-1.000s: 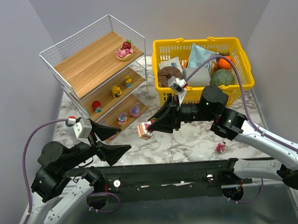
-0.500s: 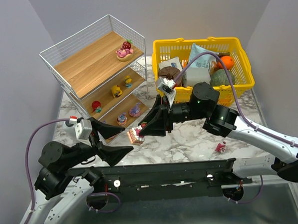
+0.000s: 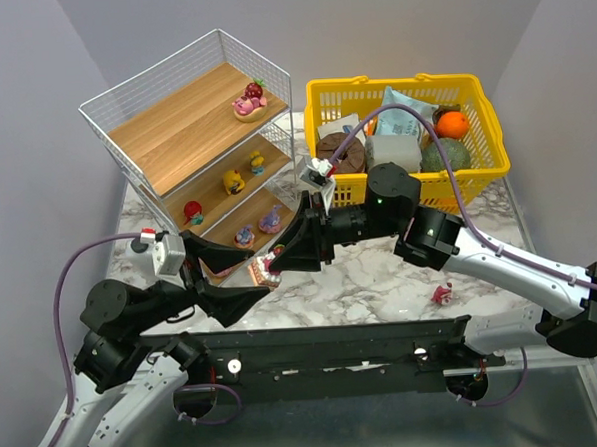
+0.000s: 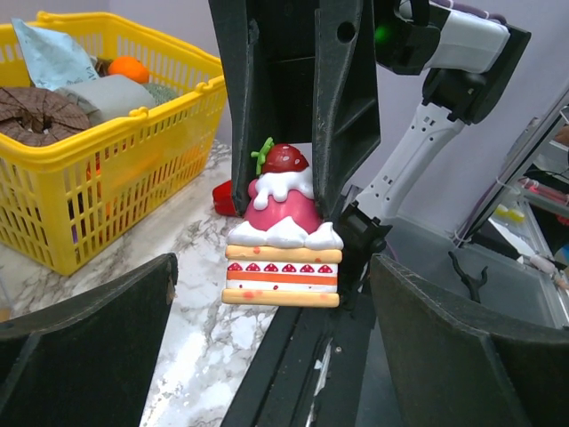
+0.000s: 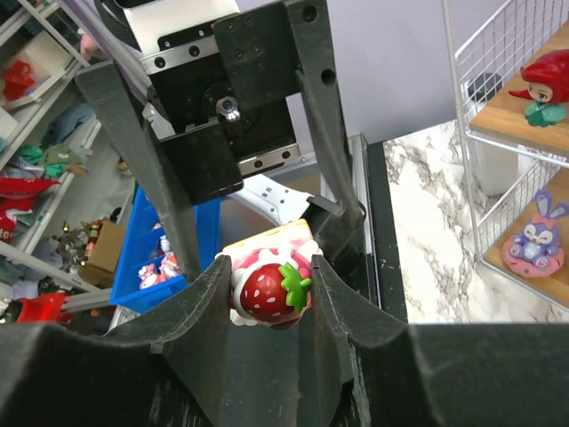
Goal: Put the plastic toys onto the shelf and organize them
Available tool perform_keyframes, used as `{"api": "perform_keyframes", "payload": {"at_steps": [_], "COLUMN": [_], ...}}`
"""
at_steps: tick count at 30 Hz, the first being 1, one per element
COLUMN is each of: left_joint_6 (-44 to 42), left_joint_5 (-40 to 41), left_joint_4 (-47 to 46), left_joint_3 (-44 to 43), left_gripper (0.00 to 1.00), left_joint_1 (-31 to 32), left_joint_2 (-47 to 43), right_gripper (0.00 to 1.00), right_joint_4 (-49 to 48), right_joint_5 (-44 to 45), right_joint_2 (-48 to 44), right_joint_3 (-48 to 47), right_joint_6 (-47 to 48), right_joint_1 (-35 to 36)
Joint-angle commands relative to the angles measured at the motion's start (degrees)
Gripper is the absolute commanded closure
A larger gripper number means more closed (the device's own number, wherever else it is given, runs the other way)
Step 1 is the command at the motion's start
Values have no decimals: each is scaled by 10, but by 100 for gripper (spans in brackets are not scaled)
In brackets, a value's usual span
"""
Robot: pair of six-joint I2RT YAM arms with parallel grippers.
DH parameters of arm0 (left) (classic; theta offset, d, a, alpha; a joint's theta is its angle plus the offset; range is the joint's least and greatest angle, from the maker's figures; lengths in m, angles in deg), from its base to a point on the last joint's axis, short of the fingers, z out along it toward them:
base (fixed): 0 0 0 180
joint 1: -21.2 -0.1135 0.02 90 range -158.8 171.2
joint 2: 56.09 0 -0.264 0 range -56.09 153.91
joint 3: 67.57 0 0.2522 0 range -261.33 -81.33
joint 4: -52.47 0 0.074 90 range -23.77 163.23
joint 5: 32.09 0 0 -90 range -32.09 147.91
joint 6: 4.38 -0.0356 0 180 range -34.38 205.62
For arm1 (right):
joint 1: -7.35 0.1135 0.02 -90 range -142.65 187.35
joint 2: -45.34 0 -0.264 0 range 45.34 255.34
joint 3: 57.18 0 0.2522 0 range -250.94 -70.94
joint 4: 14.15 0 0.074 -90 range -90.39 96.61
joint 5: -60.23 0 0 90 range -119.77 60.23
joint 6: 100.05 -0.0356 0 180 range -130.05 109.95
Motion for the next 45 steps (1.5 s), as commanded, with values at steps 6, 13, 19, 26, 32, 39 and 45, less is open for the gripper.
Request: {"api": "perform_keyframes", "payload": {"at_steps": [6, 13, 19, 26, 32, 39, 45], "left_joint_6": [0, 2, 18, 74, 148, 195, 207], "left_joint_5": [-21, -12, -8, 26, 39, 35, 28], "left_joint_4": [1, -9, -47, -89, -141, -169, -175], "left_joint_3": [14, 12, 23, 31, 36, 29, 31], "left_gripper": [14, 34, 81, 100, 100, 100, 100], "left_joint_1": [3, 3, 3, 3, 2, 3, 3], "left_joint_2": [13, 15, 2, -18, -31, -41, -45], "right_gripper": [91, 91, 79, 49, 37, 35, 43], "right_joint_4": [-14, -12, -11, -83, -179, -279, -329], "right_joint_5": [-1, -7, 17, 37, 34, 70, 70], "right_joint_2": [-7, 0, 8, 5, 12, 10, 8], "right_joint_3": [-32, -34, -34, -5, 26, 54, 58], "right_joint_6": [-12, -19, -12, 6, 34, 66, 47], "right_joint_1": [6, 7, 13, 30, 52, 75, 78]}}
